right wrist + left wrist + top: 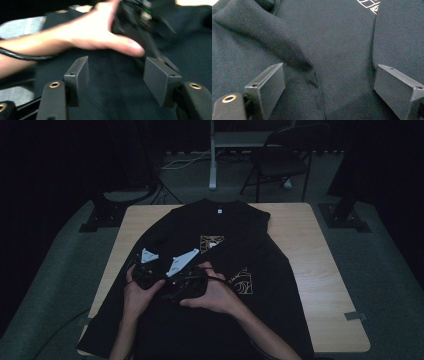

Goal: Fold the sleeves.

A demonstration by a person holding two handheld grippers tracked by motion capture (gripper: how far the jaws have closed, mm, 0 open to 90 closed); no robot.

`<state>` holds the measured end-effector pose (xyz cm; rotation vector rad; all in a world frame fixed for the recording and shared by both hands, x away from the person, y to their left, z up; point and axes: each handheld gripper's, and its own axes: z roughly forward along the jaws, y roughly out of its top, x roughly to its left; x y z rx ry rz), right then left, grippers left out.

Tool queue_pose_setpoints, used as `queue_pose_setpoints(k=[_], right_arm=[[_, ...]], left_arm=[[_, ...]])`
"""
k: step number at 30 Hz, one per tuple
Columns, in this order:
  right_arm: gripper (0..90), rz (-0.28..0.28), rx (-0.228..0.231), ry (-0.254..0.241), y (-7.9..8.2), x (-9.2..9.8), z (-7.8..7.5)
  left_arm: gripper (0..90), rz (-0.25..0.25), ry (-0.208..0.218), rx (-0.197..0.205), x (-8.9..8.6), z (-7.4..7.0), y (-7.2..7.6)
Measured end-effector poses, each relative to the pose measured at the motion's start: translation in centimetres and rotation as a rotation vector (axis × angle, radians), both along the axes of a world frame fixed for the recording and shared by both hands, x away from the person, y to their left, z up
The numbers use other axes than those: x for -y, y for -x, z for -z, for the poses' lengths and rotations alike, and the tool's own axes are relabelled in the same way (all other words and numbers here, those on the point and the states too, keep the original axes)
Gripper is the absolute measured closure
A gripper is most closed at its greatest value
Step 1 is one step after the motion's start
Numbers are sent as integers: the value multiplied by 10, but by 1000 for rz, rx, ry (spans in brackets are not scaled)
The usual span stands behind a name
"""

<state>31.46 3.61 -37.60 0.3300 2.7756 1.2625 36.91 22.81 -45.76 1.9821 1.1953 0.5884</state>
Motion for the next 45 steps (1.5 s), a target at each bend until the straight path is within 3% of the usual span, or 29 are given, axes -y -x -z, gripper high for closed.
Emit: queue_pose_setpoints(k=[7,12,16,18,19,23,26,36,43,45], right_arm=[[355,170,37,66,-25,39,20],[347,294,20,79,-47,68,35],[333,395,40,101,-66,93,48],[329,416,48,110,-70,99,51],[323,459,57,124,-78,113,56],[330,552,33,100,-94,142,63],[331,606,33,109,-101,162,67],[320,706,6,55,-102,217,73],[317,761,11,50,-96,246,79],[317,765,15,26,-92,252,81]], left_arm=[[117,-2,-8,-11,1,0,-1],[117,-4,2,-32,-1,1,-2],[117,-5,3,-35,0,1,-3],[117,-5,2,-37,-1,1,-3],[117,-5,1,-38,-1,1,-3],[116,-5,-2,-39,0,1,-3],[116,-5,-2,-39,0,1,-3],[116,-6,-1,-40,0,1,-3],[116,-7,-6,-40,0,1,-3],[116,-10,-4,-39,0,1,-3]])
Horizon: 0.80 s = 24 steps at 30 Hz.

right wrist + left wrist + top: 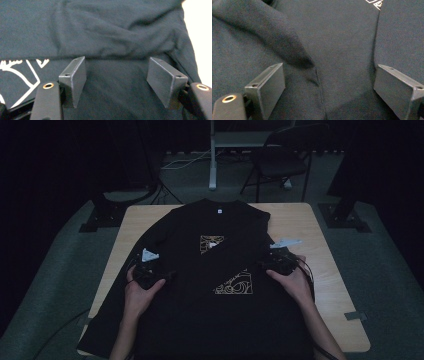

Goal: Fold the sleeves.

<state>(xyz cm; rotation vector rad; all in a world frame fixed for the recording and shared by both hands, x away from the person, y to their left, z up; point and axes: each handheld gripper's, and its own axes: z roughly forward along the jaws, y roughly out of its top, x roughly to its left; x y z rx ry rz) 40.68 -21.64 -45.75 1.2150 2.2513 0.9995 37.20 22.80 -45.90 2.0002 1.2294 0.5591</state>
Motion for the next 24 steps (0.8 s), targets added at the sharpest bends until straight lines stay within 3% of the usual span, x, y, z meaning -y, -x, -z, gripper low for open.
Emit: queue_pose_setpoints(k=[12,20,24], right_arm=[[309,27,11,-35,10,18,3],[289,30,18,-7,11,15,3],[289,30,19,-7,11,15,3]], left_arm=[[116,-1,9,-2,-1,0,0],[116,-17,72,-10,-5,0,0],[116,-18,71,-10,-5,0,0]])
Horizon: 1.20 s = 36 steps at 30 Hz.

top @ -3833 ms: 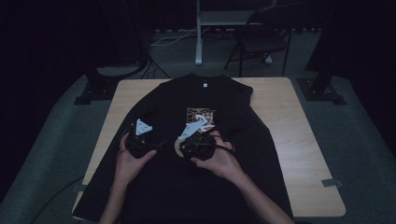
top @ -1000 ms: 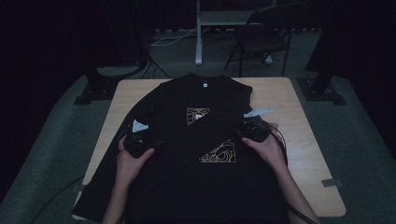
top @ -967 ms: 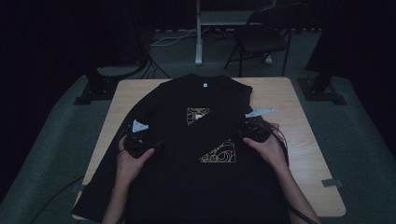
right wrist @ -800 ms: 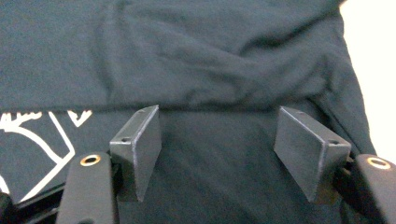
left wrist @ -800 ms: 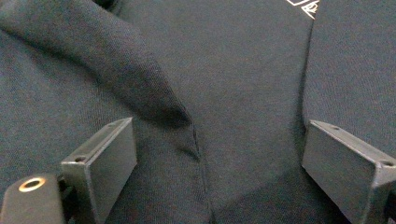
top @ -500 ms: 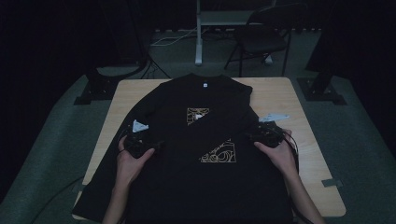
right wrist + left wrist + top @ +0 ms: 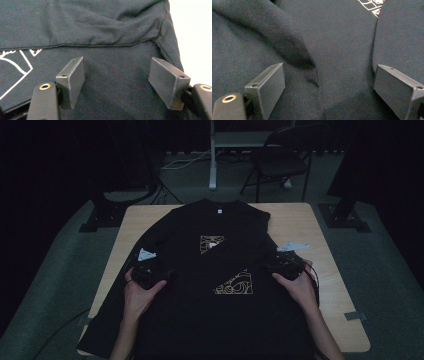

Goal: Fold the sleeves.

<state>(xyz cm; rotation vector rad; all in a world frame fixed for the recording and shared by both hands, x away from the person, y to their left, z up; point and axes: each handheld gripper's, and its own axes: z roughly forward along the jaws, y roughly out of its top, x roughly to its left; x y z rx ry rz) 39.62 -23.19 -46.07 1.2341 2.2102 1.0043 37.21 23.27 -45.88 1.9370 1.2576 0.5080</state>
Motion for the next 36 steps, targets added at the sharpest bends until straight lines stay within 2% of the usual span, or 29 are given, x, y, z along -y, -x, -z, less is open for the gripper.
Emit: queue_pose_setpoints(k=[7,15,18,20,28,36], right_arm=[[286,-1,-2,-2,0,0,0],[281,-4,-3,-6,0,1,0],[278,-4,-5,-10,0,1,0],[277,-5,-4,-9,0,1,0],[276,-6,-4,-6,0,0,0],[273,-7,-9,-22,-1,2,0]], left_arm=[[117,-3,-5,0,0,0,0],[122,-10,-34,2,3,-1,0],[165,-5,-32,11,4,-2,1],[165,11,-10,14,4,-5,3],[165,16,-30,58,7,-25,10],[165,-6,-28,69,-6,-39,15]])
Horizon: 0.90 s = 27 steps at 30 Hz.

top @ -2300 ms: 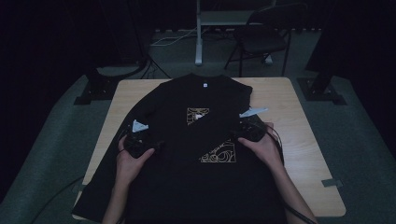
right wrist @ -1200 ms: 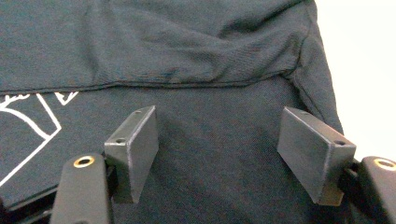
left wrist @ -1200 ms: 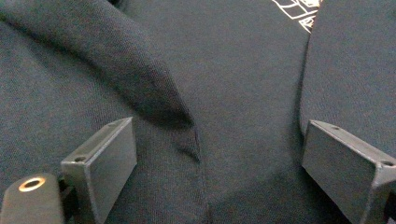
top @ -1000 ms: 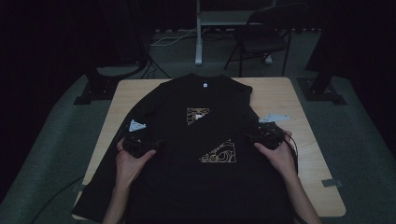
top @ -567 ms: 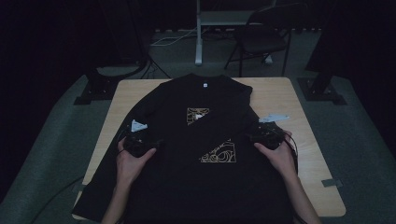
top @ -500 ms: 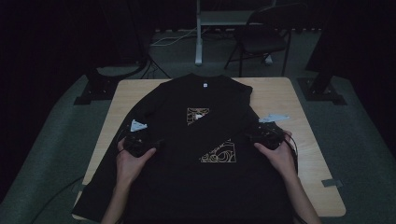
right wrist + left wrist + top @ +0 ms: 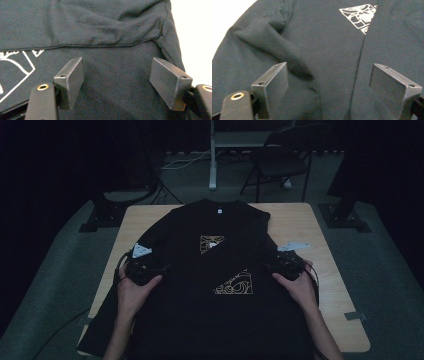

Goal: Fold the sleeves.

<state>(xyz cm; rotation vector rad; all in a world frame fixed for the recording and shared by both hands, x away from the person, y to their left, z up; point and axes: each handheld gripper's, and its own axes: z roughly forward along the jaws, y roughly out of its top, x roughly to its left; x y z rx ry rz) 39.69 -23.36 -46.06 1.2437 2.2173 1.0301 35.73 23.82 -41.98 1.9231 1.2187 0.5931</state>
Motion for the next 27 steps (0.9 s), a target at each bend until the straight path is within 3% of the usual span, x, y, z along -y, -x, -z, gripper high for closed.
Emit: queue_pose_setpoints(k=[4,19,27], right_arm=[[267,-1,-6,-18,0,2,0],[256,-6,3,15,1,-1,0],[252,-6,1,12,1,-1,0]], left_arm=[[165,-16,-4,-14,-9,1,0],[165,-64,5,-50,-43,7,4],[165,-95,8,-80,-64,17,7]])
